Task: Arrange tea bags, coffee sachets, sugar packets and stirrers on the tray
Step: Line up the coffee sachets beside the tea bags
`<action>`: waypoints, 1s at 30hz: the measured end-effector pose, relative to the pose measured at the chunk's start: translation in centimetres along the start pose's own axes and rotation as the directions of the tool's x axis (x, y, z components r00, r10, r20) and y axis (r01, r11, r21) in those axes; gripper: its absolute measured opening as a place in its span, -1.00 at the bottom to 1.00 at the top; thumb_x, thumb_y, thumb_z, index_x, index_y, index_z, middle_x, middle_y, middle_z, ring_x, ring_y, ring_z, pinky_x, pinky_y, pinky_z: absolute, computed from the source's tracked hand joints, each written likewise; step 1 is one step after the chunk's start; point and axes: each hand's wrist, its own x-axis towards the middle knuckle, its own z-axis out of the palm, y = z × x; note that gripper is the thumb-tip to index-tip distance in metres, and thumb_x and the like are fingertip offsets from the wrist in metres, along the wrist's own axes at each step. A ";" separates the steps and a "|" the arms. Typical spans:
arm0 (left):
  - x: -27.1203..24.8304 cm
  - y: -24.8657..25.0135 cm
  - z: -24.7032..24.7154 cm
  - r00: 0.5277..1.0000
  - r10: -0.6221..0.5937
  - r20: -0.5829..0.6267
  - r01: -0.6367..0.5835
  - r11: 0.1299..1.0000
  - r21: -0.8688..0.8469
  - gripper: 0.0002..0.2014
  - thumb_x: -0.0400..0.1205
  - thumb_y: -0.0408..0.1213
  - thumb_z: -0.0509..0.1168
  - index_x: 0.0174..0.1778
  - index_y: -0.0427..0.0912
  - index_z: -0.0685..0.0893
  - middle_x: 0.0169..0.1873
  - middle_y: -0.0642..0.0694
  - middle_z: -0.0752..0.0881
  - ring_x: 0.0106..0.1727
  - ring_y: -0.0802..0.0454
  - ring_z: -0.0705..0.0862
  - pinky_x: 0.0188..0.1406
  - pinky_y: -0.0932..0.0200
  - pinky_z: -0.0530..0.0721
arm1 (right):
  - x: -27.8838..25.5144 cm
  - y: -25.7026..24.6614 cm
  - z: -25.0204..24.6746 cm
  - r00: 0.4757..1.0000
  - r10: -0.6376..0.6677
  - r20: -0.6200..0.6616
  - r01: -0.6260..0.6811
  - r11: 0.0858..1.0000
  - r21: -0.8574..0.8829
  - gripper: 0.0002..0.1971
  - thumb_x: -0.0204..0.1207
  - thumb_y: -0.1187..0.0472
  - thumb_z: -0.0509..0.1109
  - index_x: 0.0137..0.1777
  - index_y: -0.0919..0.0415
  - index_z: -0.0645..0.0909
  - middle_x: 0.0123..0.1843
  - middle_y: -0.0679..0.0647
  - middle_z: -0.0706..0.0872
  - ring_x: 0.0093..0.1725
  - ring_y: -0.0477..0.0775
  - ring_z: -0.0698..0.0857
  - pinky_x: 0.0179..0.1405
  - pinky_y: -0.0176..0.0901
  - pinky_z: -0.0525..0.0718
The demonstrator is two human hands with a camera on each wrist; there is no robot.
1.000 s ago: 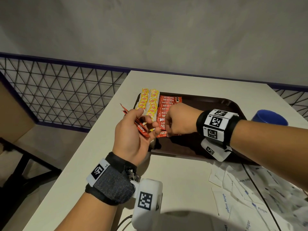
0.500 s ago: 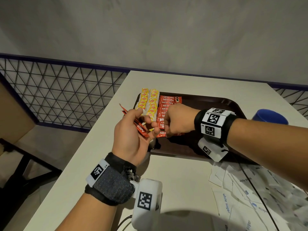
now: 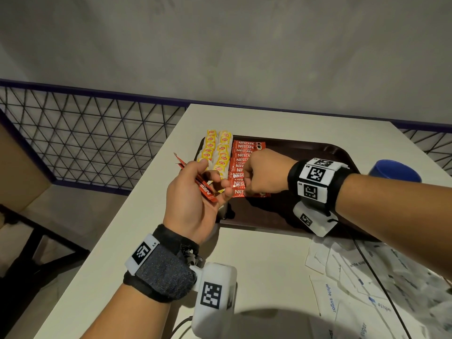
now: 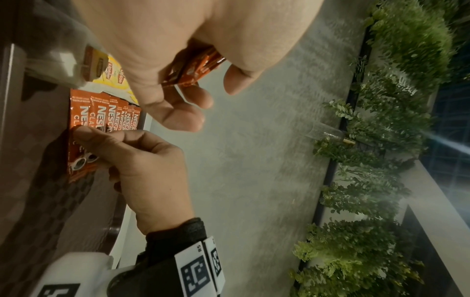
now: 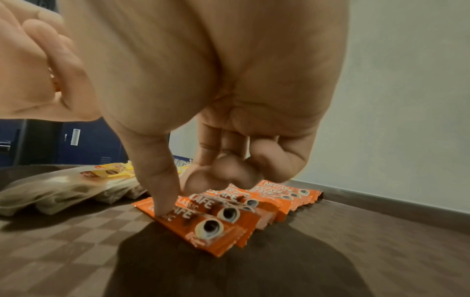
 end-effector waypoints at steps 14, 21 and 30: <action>0.1 -0.2 -0.1 1.000 -0.002 -0.002 0.002 1.000 0.009 -0.83 0.77 -0.25 0.23 -0.05 -0.29 0.52 -0.37 -0.16 0.54 -0.37 -0.08 0.58 -0.41 0.07 0.65 | -2.1 2.9 0.0 0.994 0.108 -0.016 -0.108 0.994 0.032 -0.68 0.42 -0.09 0.70 -0.16 0.16 0.77 -0.17 0.04 0.84 -0.08 0.08 0.80 0.01 0.03 0.81; 0.1 -0.1 -0.1 1.000 -0.004 -0.002 0.004 1.000 0.002 -0.82 0.79 -0.22 0.21 -0.04 -0.27 0.56 -0.36 -0.15 0.54 -0.35 -0.05 0.57 -0.41 0.11 0.64 | -2.9 3.0 -0.2 0.997 0.070 -0.008 -0.070 0.995 0.074 -0.73 0.46 -0.07 0.67 -0.17 0.12 0.79 -0.19 0.00 0.84 -0.10 0.04 0.81 -0.01 0.01 0.82; 0.0 0.0 0.0 1.000 -0.003 -0.002 0.003 1.000 -0.005 -0.82 0.78 -0.23 0.21 -0.04 -0.28 0.56 -0.37 -0.15 0.54 -0.36 -0.06 0.57 -0.42 0.11 0.65 | -3.1 2.1 0.2 0.995 -0.005 0.096 -0.001 0.998 0.061 -0.81 0.42 0.03 0.73 -0.13 0.06 0.81 -0.19 -0.10 0.80 -0.14 -0.14 0.73 -0.22 -0.37 0.57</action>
